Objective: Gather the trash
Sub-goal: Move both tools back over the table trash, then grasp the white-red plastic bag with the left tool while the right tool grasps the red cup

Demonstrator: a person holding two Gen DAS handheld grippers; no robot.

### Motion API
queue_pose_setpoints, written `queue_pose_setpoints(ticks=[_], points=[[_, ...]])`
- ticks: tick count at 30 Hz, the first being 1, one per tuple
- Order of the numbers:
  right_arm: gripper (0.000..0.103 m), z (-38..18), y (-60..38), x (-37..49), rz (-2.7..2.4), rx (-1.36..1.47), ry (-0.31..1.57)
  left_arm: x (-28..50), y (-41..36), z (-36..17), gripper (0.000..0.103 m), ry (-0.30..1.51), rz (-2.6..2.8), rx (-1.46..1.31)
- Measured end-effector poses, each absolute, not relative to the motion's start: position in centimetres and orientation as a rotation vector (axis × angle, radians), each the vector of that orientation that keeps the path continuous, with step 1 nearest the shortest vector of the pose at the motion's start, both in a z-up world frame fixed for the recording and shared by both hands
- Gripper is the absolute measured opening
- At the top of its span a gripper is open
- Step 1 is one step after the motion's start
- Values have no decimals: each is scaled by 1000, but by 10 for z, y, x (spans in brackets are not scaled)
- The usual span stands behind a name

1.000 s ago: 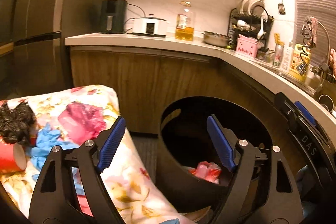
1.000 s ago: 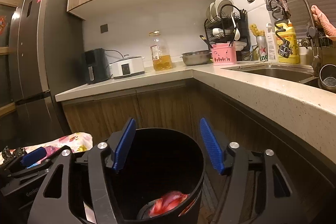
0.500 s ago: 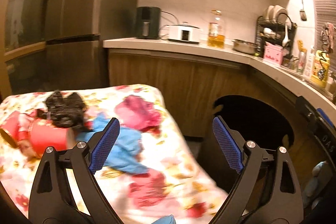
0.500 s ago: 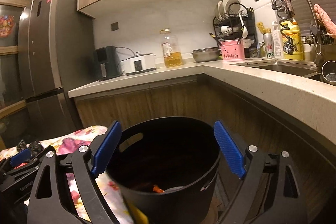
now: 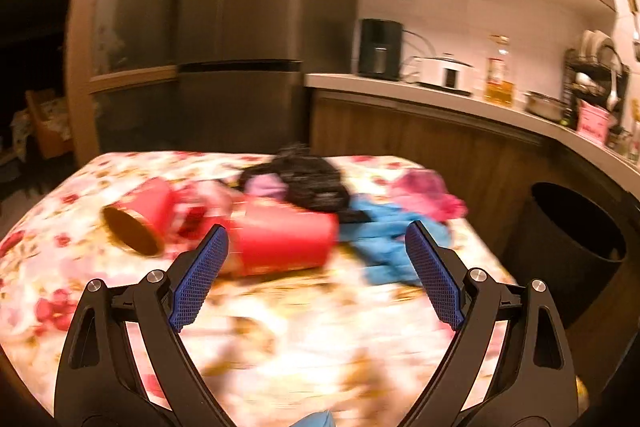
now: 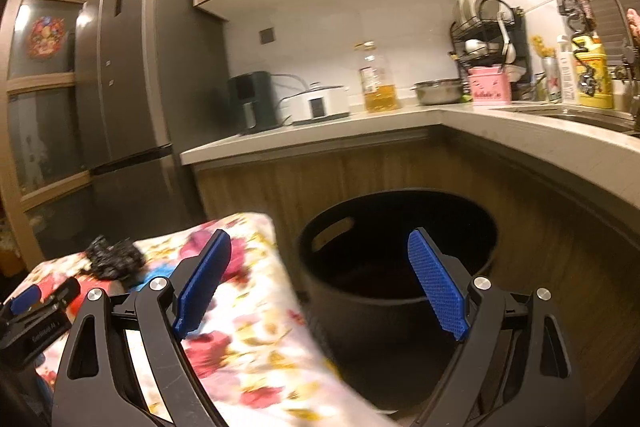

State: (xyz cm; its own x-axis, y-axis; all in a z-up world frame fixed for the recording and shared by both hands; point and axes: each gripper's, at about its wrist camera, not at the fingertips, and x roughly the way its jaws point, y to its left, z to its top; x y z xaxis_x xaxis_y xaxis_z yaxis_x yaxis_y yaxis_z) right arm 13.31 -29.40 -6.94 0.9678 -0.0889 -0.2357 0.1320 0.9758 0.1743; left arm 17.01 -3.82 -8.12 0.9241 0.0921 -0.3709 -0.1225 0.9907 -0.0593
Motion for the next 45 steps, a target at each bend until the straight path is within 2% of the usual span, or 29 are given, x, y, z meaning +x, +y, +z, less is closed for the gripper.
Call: queue_pose_setpoints(ticks=[7, 16, 22, 24, 28, 30, 32, 39, 45], points=[[87, -73, -246, 135, -17, 156, 249, 170, 22, -87, 86, 382, 201, -125], [87, -75, -204, 146, 62, 110, 265, 198, 51, -98, 73, 455, 186, -139], [87, -79, -186, 156, 90, 102, 282, 219, 60, -110, 53, 540, 134, -171], [87, -80, -181, 159, 99, 98, 287, 222, 61, -114, 41, 555, 120, -181], [87, -82, -171, 165, 117, 98, 299, 222, 61, -116, 34, 560, 96, -189], [87, -83, -164, 168, 131, 92, 305, 220, 62, -116, 23, 557, 96, -193], [87, -85, -156, 170, 146, 85, 310, 215, 63, -114, 18, 546, 101, -198], [87, -94, -123, 182, 213, 70, 346, 185, 75, -102, 15, 482, 112, -242], [97, -103, -91, 195, 290, 40, 371, 159, 91, -94, 15, 451, 126, -271]])
